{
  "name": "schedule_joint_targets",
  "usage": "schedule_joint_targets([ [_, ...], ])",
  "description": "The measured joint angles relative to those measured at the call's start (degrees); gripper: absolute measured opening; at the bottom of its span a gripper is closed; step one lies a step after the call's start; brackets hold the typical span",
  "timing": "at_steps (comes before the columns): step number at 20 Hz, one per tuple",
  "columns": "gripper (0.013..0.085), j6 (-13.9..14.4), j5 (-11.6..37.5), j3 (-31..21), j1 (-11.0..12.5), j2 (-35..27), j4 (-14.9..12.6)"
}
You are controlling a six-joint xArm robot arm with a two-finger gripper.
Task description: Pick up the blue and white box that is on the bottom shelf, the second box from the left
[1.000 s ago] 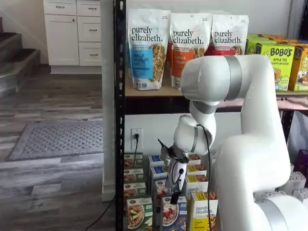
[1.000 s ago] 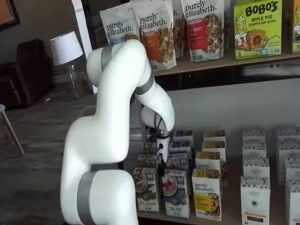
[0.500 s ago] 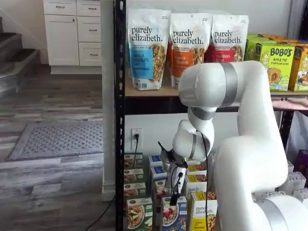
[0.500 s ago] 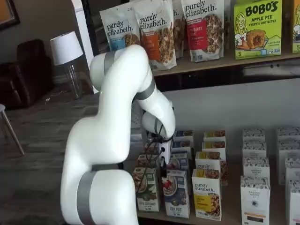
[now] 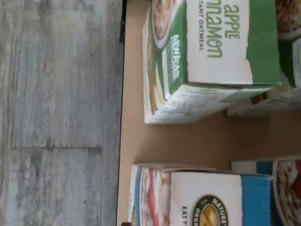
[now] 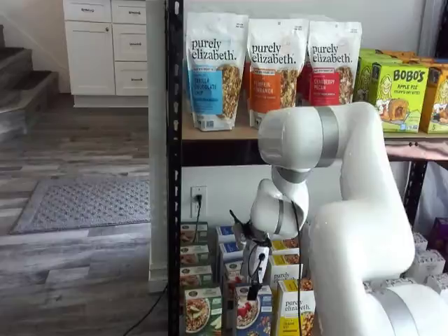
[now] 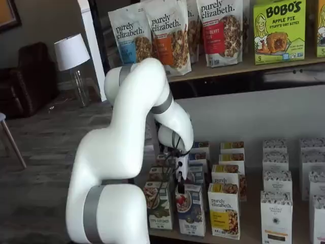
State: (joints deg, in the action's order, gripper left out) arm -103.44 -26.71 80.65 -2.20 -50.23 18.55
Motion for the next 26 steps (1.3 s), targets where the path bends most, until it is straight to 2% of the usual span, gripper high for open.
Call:
schedule_joint_targets([
  [8,0.085,2.5,-0.5,4.4,0.4,-4.0,-3.3],
  [11,0.085,4.2,-1.2,5.8,0.6,-5.4,-5.5],
  [20,0.085,7.3,-3.4,8.3,0.9,-7.8,-9.4],
  [26,0.085,8.1,-3.7,8.9,0.9,-8.7,-10.4],
])
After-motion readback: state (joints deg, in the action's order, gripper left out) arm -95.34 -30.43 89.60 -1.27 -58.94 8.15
